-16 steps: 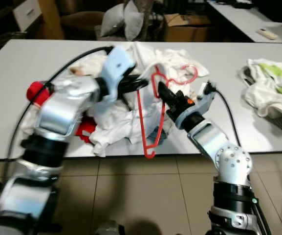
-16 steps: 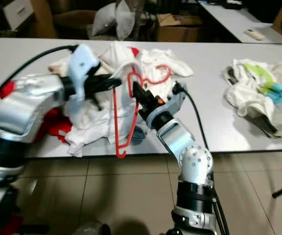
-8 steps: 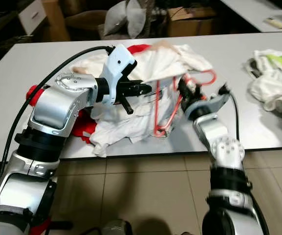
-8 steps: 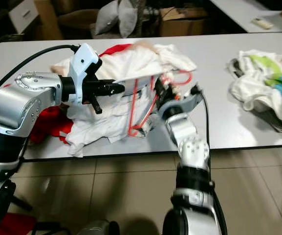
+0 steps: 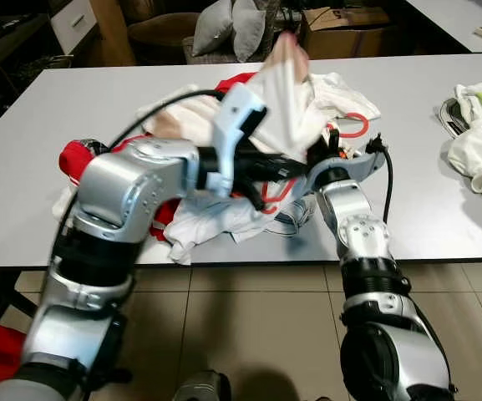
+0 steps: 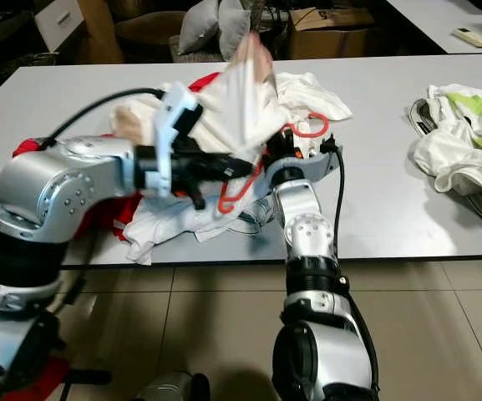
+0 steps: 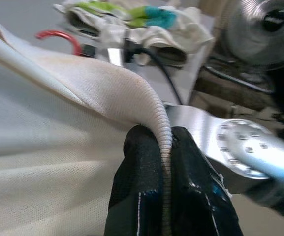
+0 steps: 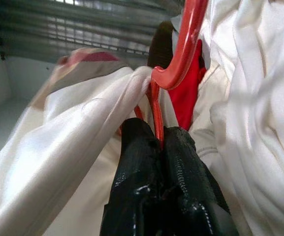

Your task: Hang hanger

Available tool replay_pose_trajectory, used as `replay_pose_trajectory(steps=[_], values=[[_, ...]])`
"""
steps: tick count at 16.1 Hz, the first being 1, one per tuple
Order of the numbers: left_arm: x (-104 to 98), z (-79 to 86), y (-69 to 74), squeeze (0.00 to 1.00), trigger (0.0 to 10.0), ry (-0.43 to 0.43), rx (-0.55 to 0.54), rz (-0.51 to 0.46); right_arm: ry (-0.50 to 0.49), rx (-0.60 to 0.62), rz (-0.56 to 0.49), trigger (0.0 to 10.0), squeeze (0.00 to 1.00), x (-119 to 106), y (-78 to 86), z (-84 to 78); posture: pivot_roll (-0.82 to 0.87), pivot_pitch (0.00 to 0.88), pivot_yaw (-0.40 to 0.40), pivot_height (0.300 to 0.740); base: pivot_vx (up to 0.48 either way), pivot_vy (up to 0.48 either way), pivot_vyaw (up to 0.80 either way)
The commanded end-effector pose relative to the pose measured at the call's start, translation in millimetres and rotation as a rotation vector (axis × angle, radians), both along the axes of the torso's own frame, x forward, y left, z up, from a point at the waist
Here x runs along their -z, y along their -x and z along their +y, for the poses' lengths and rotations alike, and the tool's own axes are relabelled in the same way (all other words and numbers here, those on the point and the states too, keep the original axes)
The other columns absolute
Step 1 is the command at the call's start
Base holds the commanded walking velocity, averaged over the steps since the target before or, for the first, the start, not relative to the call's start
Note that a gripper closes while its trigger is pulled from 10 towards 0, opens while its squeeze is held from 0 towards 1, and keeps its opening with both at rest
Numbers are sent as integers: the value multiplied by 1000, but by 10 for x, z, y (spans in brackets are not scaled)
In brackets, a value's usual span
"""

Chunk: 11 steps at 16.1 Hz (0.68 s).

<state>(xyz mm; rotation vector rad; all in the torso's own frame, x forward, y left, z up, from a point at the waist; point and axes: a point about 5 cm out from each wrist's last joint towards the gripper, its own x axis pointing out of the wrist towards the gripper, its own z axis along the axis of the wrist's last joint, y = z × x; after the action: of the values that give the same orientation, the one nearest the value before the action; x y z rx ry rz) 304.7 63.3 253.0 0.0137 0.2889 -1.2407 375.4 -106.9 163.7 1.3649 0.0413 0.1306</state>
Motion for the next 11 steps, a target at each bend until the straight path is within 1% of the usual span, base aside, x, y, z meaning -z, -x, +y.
replay_pose_trajectory(steps=[1,3,4,5,6,7,8,9,11], values=[[-18,-34,74,0,2275,36,35,30,-202,-120,-43,10000,0,-310,28,758,148,34,105,740,0,0,0],[-31,-66,89,0,1961,78,23,74,-233,-116,-38,10000,0,-306,13,785,146,36,102,740,0,0,0],[-52,-72,80,0,1882,93,7,68,-297,-146,-68,10000,0,-346,28,814,147,36,95,740,0,0,0],[-62,-52,64,0,1922,85,-6,31,-360,-199,-127,10000,0,-423,65,849,145,36,93,740,0,0,0],[-62,-32,52,0,2039,73,-22,8,-380,-225,-156,10000,0,-459,88,859,144,36,90,740,0,0,0],[-55,23,5,0,1961,39,-69,-41,-391,-267,-201,10000,0,-495,139,861,143,36,89,740,0,0,0],[-62,80,-40,0,1843,18,-116,-80,-372,-298,-236,10000,0,-491,190,845,136,38,80,740,0,0,0],[-91,132,-65,0,1333,30,-136,-71,-363,-306,-253,10000,0,-475,215,811,135,38,80,740,0,0,0],[-120,138,-48,0,1569,57,-117,-46,-362,-292,-239,10000,0,-451,191,773,127,42,75,740,0,0,0]])
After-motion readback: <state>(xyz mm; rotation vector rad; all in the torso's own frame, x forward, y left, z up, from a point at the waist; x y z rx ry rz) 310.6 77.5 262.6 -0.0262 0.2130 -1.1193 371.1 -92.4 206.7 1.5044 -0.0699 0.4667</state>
